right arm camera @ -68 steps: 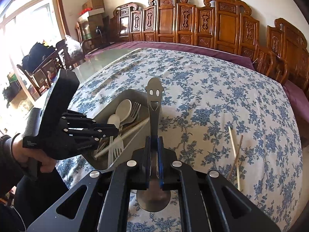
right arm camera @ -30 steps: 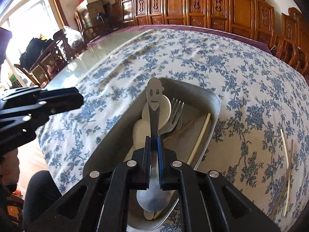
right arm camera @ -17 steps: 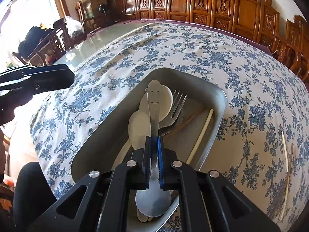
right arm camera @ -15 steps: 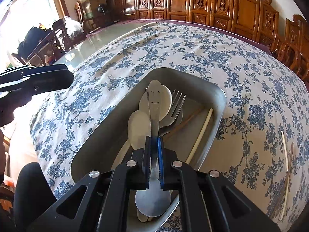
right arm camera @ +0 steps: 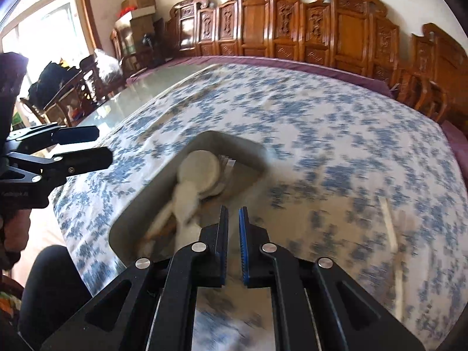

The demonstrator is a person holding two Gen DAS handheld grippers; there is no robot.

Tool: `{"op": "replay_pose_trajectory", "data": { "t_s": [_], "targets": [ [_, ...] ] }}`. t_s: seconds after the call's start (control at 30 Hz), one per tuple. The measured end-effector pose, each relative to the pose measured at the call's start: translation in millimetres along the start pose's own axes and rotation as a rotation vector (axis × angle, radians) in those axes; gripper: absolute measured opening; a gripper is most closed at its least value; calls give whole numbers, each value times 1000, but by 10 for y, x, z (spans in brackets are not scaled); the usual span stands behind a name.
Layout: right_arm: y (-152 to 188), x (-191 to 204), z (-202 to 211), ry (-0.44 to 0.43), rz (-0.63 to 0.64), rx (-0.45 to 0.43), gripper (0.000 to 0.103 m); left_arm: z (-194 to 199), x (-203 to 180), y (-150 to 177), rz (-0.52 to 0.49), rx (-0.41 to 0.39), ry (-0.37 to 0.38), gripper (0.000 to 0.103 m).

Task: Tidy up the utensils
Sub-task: 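Lower the smiley-face spoon into the tray and open the right tool, then grasp a dark wooden chopstick on the cloth with the left tool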

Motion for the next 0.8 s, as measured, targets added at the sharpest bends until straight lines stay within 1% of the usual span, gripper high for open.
{"op": "replay_pose_trajectory", "data": {
  "t_s": [0.03,0.17,0.33,0.4,0.53,0.63,0.7,0.8],
  "targets": [
    [27,-155,108,23,3,-4,9,2,-61,1,-7,-1,4,80],
    [172,-674,390,106,-10,2,9,-19,-283,2,-3,1,22,82],
    [385,-1337,734,216,-48,-4,9,-75,-655,-26,-19,2,48,82],
    [458,-1523,818,242,-56,-2,15,-97,-798,-34,-26,4,59,82],
    [576,-1868,1000,282,-86,-15,19,-182,-1108,-32,-46,17,80,82],
    [640,-2007,1089,292,-104,-32,29,-274,-1339,-21,-72,28,86,82],
    [669,-2072,1116,307,-94,-30,42,-328,-1469,-11,-81,35,94,82],
    [693,-2165,1160,309,-112,-35,46,-437,-1711,20,-93,51,115,82]
  ]
}}
Point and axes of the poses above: each gripper's, at about its wrist camera, not at the fingertips, and z roughly against the way its jaws point, x to its left, y to its underside, the point moved 9 cm from there along -z, roughly the way its jaws point, and after that the axes turned 15 degrees about -x, right-handed, at the moved point
